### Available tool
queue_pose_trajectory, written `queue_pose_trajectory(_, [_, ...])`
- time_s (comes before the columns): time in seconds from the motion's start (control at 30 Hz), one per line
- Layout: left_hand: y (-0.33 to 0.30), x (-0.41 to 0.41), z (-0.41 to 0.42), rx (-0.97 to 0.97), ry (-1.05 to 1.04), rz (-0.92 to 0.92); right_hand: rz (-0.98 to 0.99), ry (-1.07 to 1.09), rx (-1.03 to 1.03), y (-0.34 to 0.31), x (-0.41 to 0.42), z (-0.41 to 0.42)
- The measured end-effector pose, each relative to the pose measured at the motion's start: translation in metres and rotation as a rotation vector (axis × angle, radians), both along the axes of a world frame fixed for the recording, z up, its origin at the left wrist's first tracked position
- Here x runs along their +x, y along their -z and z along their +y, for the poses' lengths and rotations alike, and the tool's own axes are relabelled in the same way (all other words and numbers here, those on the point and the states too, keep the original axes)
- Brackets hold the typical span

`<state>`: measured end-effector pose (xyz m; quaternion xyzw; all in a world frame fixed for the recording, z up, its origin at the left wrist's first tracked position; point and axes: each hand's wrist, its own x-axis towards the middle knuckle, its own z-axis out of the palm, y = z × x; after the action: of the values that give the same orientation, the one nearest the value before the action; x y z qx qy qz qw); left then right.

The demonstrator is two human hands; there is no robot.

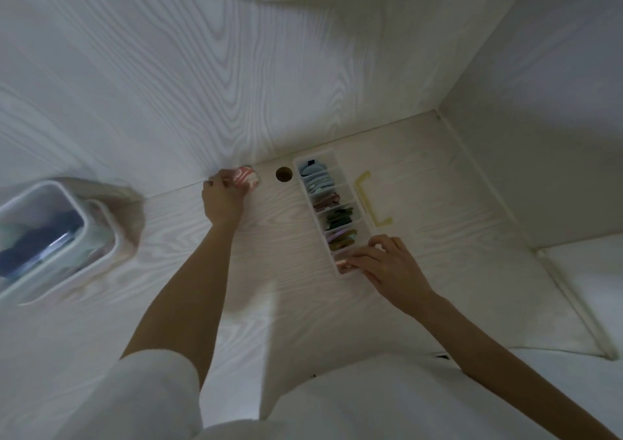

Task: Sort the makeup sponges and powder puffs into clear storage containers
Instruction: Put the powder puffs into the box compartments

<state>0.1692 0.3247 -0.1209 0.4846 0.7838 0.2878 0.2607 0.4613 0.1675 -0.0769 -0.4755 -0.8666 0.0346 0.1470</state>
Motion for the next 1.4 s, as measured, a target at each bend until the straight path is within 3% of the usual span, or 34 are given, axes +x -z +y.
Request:
queue_pose_trajectory(0.2, [-0.037, 0.027, -0.045, 0.261, 0.071, -0.27, 0.018, 0.035, 0.034, 0.007, 0.0, -0.002])
queue_pose_trajectory(0.4, [-0.073, 0.102, -0.134, 0.316, 0.368, -0.294, 0.066, 0.064, 0.072, 0.012, 0.001, -0.007])
queue_pose_trajectory(0.7, [-0.04, 0.121, -0.163, 0.289, 0.39, 0.004, 0.063, 0.117, 0.011, 0.014, 0.001, -0.009])
queue_pose_trajectory(0.9, [-0.032, 0.124, -0.157, 0.463, 0.618, 0.32, 0.091, 0.129, 0.021, 0.009, 0.0, -0.01])
queue_pose_trajectory(1.13, [-0.036, 0.121, -0.158, 0.518, 0.677, 0.647, 0.062, 0.157, 0.016, 0.007, -0.001, -0.01])
queue_pose_trajectory(1.23, [-0.035, 0.119, -0.157, 0.488, 0.714, 0.646, 0.076, 0.104, 0.054, 0.01, -0.001, -0.01])
queue_pose_trajectory(1.4, [-0.033, 0.114, -0.158, 0.433, 0.639, 0.445, -0.034, 0.095, -0.033, 0.008, 0.0, -0.01])
